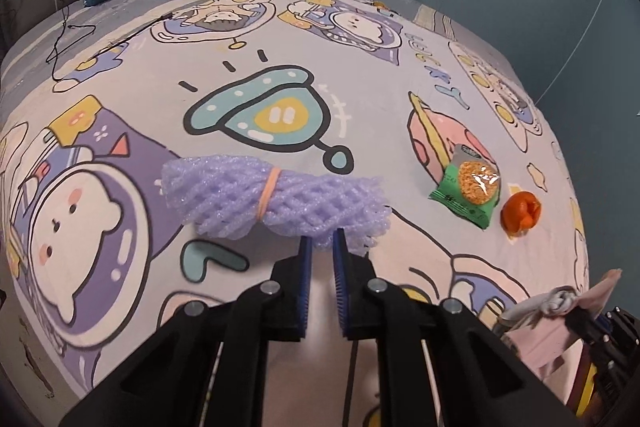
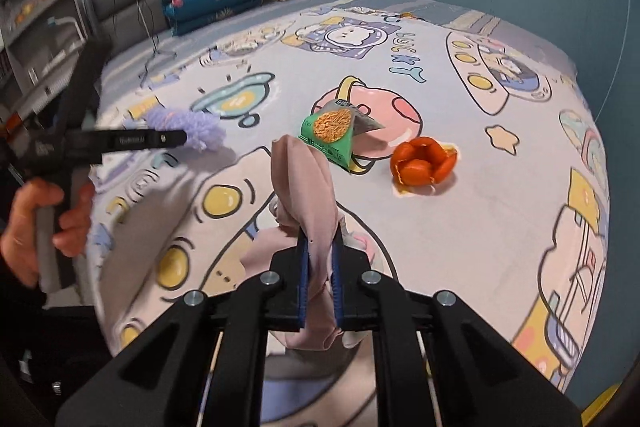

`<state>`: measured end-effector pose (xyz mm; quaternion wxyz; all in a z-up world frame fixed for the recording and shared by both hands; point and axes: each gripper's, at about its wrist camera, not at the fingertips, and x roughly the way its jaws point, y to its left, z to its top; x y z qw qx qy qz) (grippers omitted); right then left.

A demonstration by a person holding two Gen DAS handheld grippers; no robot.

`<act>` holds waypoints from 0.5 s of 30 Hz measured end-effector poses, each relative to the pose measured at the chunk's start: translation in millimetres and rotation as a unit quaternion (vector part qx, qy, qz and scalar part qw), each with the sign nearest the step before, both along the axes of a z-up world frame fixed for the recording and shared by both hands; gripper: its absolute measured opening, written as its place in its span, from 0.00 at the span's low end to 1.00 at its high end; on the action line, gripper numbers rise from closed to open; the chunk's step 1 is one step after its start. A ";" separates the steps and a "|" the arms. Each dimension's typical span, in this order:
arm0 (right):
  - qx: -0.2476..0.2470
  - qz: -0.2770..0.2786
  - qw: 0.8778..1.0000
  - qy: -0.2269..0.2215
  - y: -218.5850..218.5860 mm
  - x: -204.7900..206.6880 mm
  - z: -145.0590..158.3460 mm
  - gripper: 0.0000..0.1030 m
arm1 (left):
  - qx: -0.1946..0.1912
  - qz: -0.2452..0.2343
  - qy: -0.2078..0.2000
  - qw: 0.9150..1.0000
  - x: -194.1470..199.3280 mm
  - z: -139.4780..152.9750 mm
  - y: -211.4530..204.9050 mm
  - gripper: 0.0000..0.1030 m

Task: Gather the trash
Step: 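Lift the fruit net and pink cloth off the bed with both tools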

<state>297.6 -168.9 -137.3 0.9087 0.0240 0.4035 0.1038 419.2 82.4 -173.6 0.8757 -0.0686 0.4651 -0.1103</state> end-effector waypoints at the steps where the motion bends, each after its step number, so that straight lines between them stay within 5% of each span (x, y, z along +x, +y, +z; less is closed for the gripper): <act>1: 0.012 0.000 1.000 0.003 -6.1 -4.5 3.3 0.08 | -0.002 0.000 -0.001 1.000 -3.2 1.5 0.1 0.10; 15: 0.046 -0.008 0.999 0.000 -43.9 -56.6 15.5 0.08 | -0.014 -0.028 -0.030 0.999 -58.2 26.6 -15.5 0.10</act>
